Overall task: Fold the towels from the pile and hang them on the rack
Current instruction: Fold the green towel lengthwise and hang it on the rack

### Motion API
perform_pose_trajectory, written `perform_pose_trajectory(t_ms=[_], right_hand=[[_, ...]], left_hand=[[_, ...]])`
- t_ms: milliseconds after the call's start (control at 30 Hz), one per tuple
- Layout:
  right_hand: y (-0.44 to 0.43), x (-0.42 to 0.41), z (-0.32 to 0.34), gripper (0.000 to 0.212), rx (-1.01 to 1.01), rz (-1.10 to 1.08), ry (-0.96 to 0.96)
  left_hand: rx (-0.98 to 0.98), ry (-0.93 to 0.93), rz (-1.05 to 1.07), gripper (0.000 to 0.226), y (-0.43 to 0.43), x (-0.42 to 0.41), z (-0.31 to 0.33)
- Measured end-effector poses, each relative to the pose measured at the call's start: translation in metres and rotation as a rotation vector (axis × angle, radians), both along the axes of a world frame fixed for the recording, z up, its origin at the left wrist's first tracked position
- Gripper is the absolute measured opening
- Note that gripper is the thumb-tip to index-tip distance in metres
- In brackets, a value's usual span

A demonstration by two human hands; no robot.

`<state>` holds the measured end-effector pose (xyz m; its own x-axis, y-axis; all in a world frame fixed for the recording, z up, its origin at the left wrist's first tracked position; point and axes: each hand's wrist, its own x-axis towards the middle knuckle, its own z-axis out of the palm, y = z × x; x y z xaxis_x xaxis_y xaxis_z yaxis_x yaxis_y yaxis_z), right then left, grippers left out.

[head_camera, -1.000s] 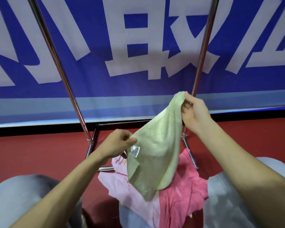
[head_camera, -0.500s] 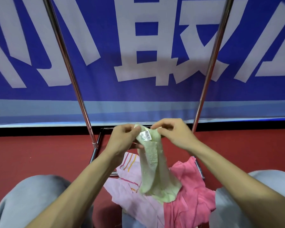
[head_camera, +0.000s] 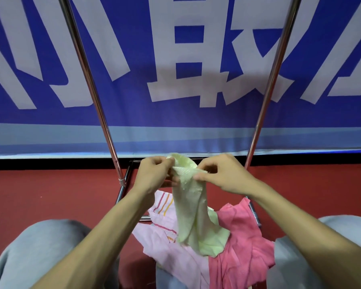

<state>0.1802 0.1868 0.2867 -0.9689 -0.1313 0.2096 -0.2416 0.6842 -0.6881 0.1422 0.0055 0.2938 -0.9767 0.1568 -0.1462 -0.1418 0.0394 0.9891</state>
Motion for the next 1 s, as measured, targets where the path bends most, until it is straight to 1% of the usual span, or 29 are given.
perform_pose_trajectory(t_ms=[133, 267, 333, 433, 467, 500, 567, 600, 633, 700, 733, 800, 833, 900, 933, 1000], right_hand=[[0.011, -0.004, 0.005, 0.006, -0.058, -0.063, 0.039], [0.01, -0.002, 0.007, 0.003, -0.128, -0.083, 0.081], [0.01, -0.002, 0.009, 0.009, -0.148, -0.105, 0.095], [0.008, -0.001, 0.011, 0.014, -0.141, -0.134, 0.109], [0.007, -0.001, 0.012, 0.014, -0.143, -0.137, 0.109], [0.007, 0.0, 0.013, 0.013, -0.15, -0.134, 0.107], [0.005, 0.001, 0.017, 0.011, -0.188, -0.107, 0.1], [0.004, 0.001, 0.019, 0.011, -0.219, -0.084, 0.099], [0.004, 0.002, 0.021, 0.011, -0.253, -0.062, 0.102], [0.003, 0.003, 0.026, 0.015, -0.314, -0.034, 0.119], [0.004, 0.004, 0.028, 0.019, -0.327, -0.024, 0.13], [0.005, 0.006, 0.032, 0.025, -0.324, -0.002, 0.133], [0.007, 0.007, 0.034, 0.027, -0.32, 0.011, 0.123], [0.008, 0.01, 0.035, 0.026, -0.345, 0.037, 0.093], [0.009, 0.011, 0.036, 0.024, -0.381, 0.043, 0.079], [0.011, 0.013, 0.036, 0.02, -0.446, 0.038, 0.075]], left_hand=[[-0.332, 0.191, 0.04, 0.022, -0.006, -0.006, -0.001], [-0.498, 0.216, -0.025, 0.026, -0.007, -0.006, -0.001], [-0.575, 0.215, -0.06, 0.025, -0.008, -0.007, -0.002], [-0.69, 0.262, -0.138, 0.015, -0.007, -0.008, -0.003], [-0.674, 0.297, -0.162, 0.01, -0.006, -0.008, -0.002], [-0.581, 0.313, -0.191, 0.009, -0.004, -0.007, -0.001], [-0.315, 0.231, -0.274, 0.018, -0.001, -0.004, 0.005], [-0.23, 0.2, -0.334, 0.025, 0.0, -0.004, 0.007], [-0.218, 0.207, -0.41, 0.035, 0.0, -0.006, 0.007], [-0.295, 0.281, -0.591, 0.054, 0.002, -0.008, 0.005], [-0.323, 0.316, -0.669, 0.058, 0.003, -0.007, 0.004], [-0.356, 0.401, -0.771, 0.055, 0.007, -0.004, 0.005], [-0.384, 0.474, -0.798, 0.056, 0.009, -0.005, 0.004], [-0.472, 0.616, -0.84, 0.064, 0.012, -0.009, 0.003], [-0.496, 0.64, -0.864, 0.065, 0.014, -0.011, 0.003], [-0.456, 0.551, -0.885, 0.057, 0.017, -0.014, 0.004]])
